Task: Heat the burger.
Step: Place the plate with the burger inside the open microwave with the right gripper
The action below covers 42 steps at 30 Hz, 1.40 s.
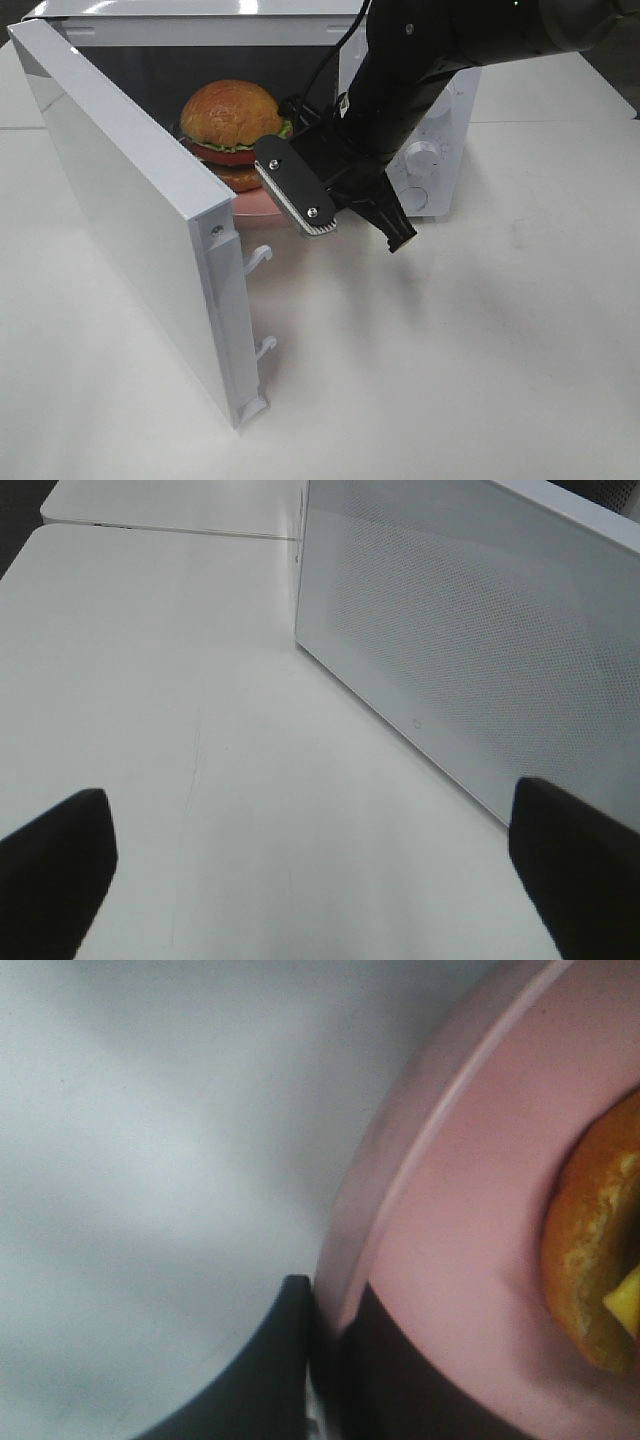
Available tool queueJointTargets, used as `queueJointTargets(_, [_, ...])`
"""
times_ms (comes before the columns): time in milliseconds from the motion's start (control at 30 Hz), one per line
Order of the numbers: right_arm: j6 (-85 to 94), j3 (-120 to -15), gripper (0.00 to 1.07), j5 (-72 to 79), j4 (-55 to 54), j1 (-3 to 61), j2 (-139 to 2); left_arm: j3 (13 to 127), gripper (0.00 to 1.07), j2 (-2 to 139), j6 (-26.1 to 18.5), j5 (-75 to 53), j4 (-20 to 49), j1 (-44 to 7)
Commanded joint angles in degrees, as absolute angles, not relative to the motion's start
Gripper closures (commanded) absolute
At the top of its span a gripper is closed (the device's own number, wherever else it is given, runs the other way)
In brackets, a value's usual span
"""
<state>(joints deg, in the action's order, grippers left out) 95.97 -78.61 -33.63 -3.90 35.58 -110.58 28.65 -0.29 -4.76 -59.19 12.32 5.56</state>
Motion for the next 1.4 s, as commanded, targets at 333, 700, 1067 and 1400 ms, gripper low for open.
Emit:
queueJointTargets(333, [89.3, -86.7, 1.07, -32.3, -1.0, 35.8, -115.4, 28.5, 0.07, -1.5, -4.9, -58.7, 12.5, 5.7])
queueJointTargets(700, [85.9, -92.4, 1.07, -32.2, 2.8, 35.8, -119.6, 28.5, 0.07, -1.5, -4.9, -58.7, 12.5, 5.7])
queueJointTargets(1067, [81.3, -100.4, 1.07, -32.3, 6.1, 35.8, -125.0, 28.5, 0.07, -1.5, -4.9, -58.7, 12.5, 5.7])
queueJointTargets(1400, [79.4, -108.2, 1.07, -33.3, 6.5, 35.8, -130.5, 28.5, 0.07, -1.5, -4.9, -58.7, 12.5, 5.7])
